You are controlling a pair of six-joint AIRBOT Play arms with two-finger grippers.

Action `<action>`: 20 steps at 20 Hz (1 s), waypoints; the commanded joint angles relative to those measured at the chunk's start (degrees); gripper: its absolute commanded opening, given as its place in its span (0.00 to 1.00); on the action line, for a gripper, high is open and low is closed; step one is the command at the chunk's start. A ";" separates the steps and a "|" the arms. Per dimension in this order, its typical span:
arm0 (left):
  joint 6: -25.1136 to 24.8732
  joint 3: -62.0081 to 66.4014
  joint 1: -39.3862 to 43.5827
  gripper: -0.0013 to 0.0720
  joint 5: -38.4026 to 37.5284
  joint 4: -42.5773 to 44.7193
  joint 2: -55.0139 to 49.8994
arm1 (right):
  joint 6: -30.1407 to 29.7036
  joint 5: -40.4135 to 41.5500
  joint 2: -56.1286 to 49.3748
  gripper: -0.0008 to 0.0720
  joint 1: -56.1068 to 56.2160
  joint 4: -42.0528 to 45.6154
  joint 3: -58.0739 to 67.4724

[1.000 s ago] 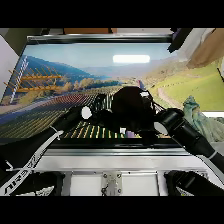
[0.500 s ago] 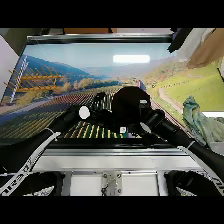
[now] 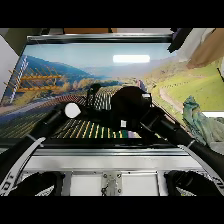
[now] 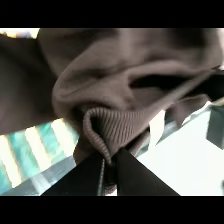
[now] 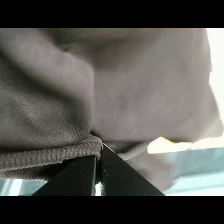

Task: Fold the clothes and pants, and hang the long-sleeved shirts on hangers.

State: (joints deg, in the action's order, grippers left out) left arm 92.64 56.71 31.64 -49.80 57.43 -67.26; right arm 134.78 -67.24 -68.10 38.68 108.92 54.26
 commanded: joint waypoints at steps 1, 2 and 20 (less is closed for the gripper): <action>-0.33 8.68 -2.56 0.05 -6.01 -0.11 8.74 | -17.00 -7.39 6.84 0.04 -2.03 2.78 10.75; -0.33 13.18 -2.40 0.05 -6.99 -0.07 10.67 | -20.85 -11.23 9.14 0.03 -2.84 2.75 17.20; -1.07 47.12 0.15 0.05 -32.17 8.57 0.39 | -28.09 -34.10 9.62 0.03 -4.20 0.52 55.49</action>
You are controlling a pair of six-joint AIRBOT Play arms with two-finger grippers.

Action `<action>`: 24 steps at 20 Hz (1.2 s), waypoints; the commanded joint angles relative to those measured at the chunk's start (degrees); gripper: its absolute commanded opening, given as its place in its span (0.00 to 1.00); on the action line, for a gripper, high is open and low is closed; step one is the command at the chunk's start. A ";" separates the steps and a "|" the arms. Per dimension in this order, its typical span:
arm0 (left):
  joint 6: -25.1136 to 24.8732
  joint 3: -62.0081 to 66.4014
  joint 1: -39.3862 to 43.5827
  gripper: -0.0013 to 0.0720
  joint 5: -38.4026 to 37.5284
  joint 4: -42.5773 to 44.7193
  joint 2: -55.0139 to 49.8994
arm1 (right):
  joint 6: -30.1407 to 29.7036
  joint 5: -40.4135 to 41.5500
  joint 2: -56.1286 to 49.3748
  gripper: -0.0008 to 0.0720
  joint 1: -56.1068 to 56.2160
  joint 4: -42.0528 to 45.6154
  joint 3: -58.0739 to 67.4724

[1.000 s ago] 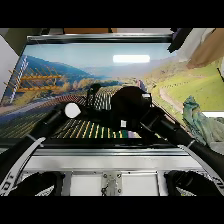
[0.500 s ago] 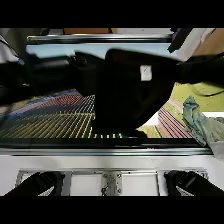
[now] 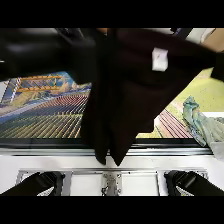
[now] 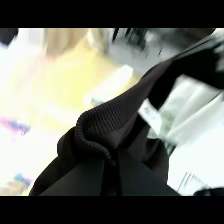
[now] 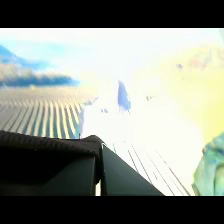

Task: Fold the clothes and pants, and hang the long-sleeved shirts on hangers.

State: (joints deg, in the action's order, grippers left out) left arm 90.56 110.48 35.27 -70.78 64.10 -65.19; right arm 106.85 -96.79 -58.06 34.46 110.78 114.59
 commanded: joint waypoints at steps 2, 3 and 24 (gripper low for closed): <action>1.01 -14.67 -5.88 0.05 -15.87 1.88 -3.17 | -0.26 -4.48 -0.42 0.03 0.02 -3.39 -12.72; 0.96 -19.06 -6.64 0.05 -16.22 1.95 -4.13 | -0.39 -3.15 -0.48 0.03 0.02 -4.42 -16.83; 10.21 -65.99 -2.38 0.94 6.95 1.29 2.25 | 4.13 17.75 -3.91 0.04 -11.26 -6.97 -30.21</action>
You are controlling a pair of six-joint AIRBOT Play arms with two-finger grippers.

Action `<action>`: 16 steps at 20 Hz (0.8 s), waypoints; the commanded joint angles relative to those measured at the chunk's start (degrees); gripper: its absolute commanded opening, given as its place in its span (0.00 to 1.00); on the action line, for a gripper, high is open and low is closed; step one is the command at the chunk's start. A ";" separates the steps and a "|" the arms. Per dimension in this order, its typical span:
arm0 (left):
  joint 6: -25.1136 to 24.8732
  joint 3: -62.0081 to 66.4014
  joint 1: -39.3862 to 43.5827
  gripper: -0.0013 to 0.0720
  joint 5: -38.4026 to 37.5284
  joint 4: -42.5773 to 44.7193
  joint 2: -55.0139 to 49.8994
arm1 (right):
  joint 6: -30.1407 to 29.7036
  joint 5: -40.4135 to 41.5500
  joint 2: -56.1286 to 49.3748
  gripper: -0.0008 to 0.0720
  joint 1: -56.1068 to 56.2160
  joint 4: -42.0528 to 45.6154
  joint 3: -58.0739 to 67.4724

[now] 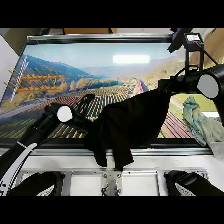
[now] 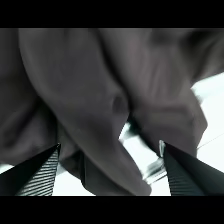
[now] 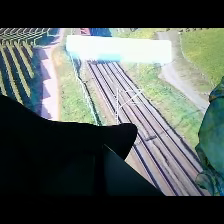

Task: Fold the clothes and pants, and hang the long-sleeved shirts on hangers.

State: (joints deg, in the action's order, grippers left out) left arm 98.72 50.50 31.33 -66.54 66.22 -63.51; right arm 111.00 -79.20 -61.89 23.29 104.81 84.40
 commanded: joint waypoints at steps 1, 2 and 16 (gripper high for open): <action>2.10 -6.67 2.23 0.94 4.22 -1.01 0.57 | -0.04 0.13 -0.09 0.04 -0.09 -1.09 -0.02; 2.03 -6.67 2.36 0.63 5.60 -0.37 0.57 | -0.31 0.09 -0.09 0.04 -0.09 -1.09 -0.02; -10.73 13.29 -45.88 0.05 -0.37 16.22 7.61 | -1.03 -2.08 -0.02 0.04 2.08 -7.74 -2.75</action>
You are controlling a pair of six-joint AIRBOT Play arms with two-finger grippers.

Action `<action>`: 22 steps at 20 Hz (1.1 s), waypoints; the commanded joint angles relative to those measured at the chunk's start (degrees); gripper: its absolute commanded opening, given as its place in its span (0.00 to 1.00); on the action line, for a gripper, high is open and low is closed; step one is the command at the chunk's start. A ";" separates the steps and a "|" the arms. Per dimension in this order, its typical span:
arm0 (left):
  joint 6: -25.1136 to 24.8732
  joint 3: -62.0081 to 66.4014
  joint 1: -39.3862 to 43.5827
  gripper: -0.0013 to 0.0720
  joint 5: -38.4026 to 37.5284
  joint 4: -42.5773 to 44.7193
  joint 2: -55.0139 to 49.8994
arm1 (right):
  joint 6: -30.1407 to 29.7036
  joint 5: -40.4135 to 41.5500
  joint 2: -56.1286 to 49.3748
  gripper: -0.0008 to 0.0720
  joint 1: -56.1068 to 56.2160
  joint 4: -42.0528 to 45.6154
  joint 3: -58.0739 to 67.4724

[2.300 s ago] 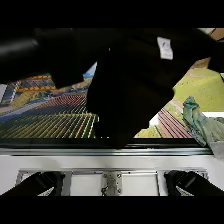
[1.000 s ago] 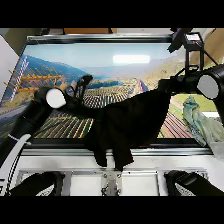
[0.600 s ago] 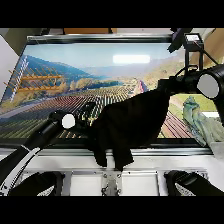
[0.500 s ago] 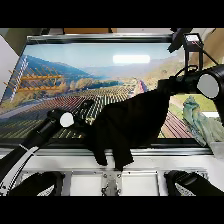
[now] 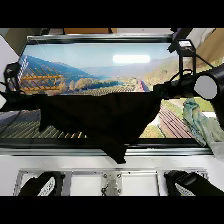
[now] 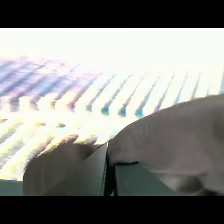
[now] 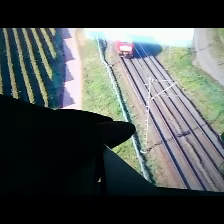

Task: Fold the clothes and pants, and hang the long-sleeved shirts on hangers.

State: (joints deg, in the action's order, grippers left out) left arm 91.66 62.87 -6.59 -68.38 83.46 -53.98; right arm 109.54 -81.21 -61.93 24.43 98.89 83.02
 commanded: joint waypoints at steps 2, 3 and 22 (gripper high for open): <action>-0.33 0.98 -10.34 0.86 1.07 -1.49 -5.38 | 0.76 0.20 0.00 0.04 1.40 -3.65 -2.75; 1.05 1.03 -10.99 0.91 0.00 -4.00 -6.67 | 0.79 0.68 0.00 0.04 1.40 -4.07 -3.06; 6.86 -25.00 36.76 0.90 18.62 -22.12 -15.45 | 0.61 4.70 0.02 0.04 1.36 -4.02 -3.15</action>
State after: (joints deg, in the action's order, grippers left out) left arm 97.34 35.90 26.13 -51.05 63.51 -63.13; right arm 110.37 -76.64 -61.95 25.71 94.87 79.88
